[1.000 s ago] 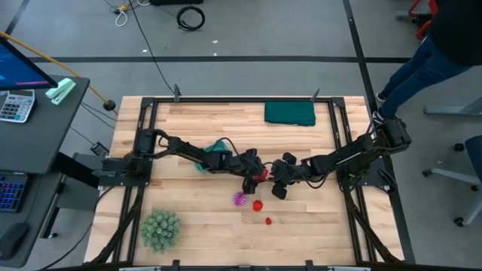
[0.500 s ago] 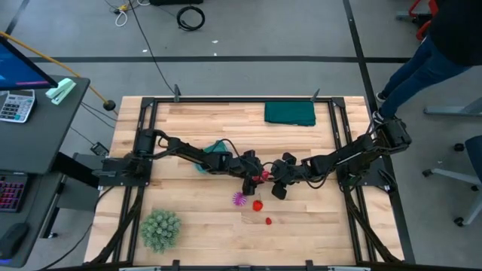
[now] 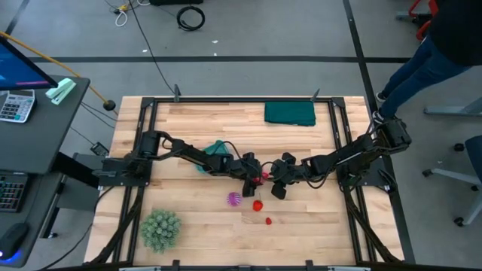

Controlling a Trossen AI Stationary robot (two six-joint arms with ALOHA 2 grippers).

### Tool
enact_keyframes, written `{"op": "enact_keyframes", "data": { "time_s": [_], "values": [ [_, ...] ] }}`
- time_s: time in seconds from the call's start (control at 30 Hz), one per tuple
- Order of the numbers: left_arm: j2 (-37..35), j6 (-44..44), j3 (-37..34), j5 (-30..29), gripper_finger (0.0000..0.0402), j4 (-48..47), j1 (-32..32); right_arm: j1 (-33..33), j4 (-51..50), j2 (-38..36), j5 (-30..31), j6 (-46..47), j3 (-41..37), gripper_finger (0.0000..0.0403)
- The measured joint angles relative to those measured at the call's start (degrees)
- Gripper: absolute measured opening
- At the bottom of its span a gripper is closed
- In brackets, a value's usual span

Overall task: Pick and placing Produce into tupperware
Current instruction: Put the red dragon fruit into the blue bin

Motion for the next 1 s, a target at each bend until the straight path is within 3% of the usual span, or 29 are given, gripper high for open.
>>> {"op": "enact_keyframes", "data": {
  "time_s": [0.27, 0.57, 0.77, 1.0],
  "values": [
    [0.00, 0.07, -0.02, -0.02, 0.0237, 0.39, 0.02, 0.00, -0.15, 0.00, -0.02, -0.07, 0.00, 0.0110],
    [-4.76, 0.04, -0.07, -0.04, 0.0249, -2.77, 0.17, 0.00, -1.91, 0.00, -0.04, -0.08, 0.00, 0.0110],
    [-13.73, -1.03, -0.04, -0.29, 0.0236, -15.02, 1.69, 0.00, -4.25, 0.00, -0.06, 0.46, 0.01, 0.0110],
    [-25.43, -1.47, -0.04, -3.03, 0.0250, -34.71, 5.50, 0.00, -5.13, -0.02, -0.08, 1.27, 0.00, 0.0110]
  ]
}}
